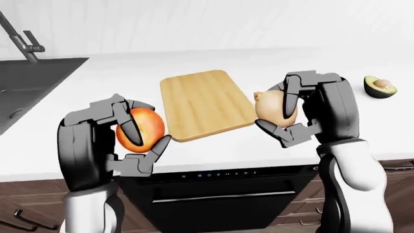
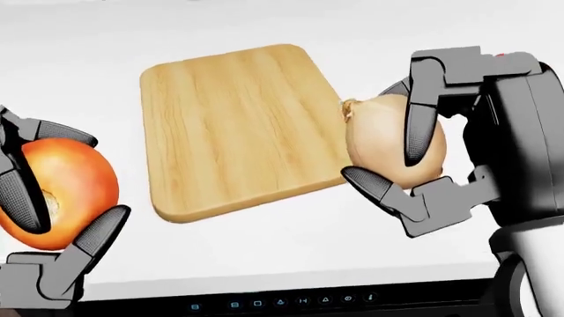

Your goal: Place the avocado, onion, tomato and bell pepper on the cutting board.

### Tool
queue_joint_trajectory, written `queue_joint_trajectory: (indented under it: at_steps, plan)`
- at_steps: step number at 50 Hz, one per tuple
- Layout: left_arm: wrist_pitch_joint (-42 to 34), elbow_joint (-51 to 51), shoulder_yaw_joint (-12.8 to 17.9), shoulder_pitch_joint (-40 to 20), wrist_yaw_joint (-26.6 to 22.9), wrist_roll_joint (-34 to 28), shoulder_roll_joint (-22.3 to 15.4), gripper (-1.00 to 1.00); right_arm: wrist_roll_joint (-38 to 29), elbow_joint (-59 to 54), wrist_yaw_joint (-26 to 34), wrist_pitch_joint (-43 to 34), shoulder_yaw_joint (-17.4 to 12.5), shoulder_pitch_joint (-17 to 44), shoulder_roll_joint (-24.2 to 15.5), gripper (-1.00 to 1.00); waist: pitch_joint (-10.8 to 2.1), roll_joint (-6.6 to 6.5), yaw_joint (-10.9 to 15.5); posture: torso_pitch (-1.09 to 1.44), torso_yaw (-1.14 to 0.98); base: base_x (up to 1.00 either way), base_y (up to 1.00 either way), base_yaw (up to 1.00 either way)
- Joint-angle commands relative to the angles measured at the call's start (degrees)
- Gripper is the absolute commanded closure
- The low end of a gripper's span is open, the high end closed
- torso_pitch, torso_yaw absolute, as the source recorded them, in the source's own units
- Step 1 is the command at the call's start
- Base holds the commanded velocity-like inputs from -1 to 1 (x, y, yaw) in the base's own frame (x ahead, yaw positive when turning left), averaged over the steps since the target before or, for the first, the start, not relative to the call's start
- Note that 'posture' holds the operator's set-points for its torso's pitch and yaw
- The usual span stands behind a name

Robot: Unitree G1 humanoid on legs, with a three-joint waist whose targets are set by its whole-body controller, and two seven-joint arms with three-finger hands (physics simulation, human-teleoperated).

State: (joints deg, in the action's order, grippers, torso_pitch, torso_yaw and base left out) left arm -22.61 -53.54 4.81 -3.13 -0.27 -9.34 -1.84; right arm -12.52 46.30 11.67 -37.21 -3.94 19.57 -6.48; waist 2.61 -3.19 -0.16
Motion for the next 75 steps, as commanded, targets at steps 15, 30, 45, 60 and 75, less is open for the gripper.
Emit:
queue_joint_trajectory:
  at_steps: [15, 30, 45, 60, 75]
  plan:
    - [1.67, -1.21, 0.22, -0.67, 0.30, -0.17, -0.22, 1.00, 0.43, 1.01, -0.45, 1.52, -0.04, 0.96, -0.03, 0.96, -1.20, 5.15, 0.12, 0.00, 0.00, 0.05, 0.00, 0.00]
    - [1.43, -1.19, 0.16, -0.99, 0.26, -0.20, -0.21, 1.00, 0.33, 0.58, -0.39, 1.45, 0.19, 1.42, -0.14, 0.96, -1.47, 1.00, 0.14, 0.00, 0.00, 0.06, 0.00, 0.00]
    - [-0.76, -2.71, 0.16, -1.73, 0.43, 0.43, -0.39, 1.00, 3.20, -3.01, 3.79, -7.36, -0.58, 11.89, -3.38, 0.98, -2.04, 3.11, 0.34, 0.00, 0.00, 0.00, 0.00, 0.00]
    - [-0.58, -3.29, -0.06, -1.26, 0.26, 0.47, -0.32, 1.00, 0.11, -18.45, 9.44, -13.59, -0.55, 34.31, -9.39, 1.00, -1.75, 3.23, 0.37, 0.00, 0.00, 0.00, 0.00, 0.00]
    - [-1.30, -3.28, 0.72, -1.83, 0.27, 1.60, -0.57, 1.00, -1.43, -86.77, 9.73, 16.54, 0.46, 71.65, -9.97, 1.00, -1.39, 2.01, -0.38, 0.00, 0.00, 0.00, 0.00, 0.00]
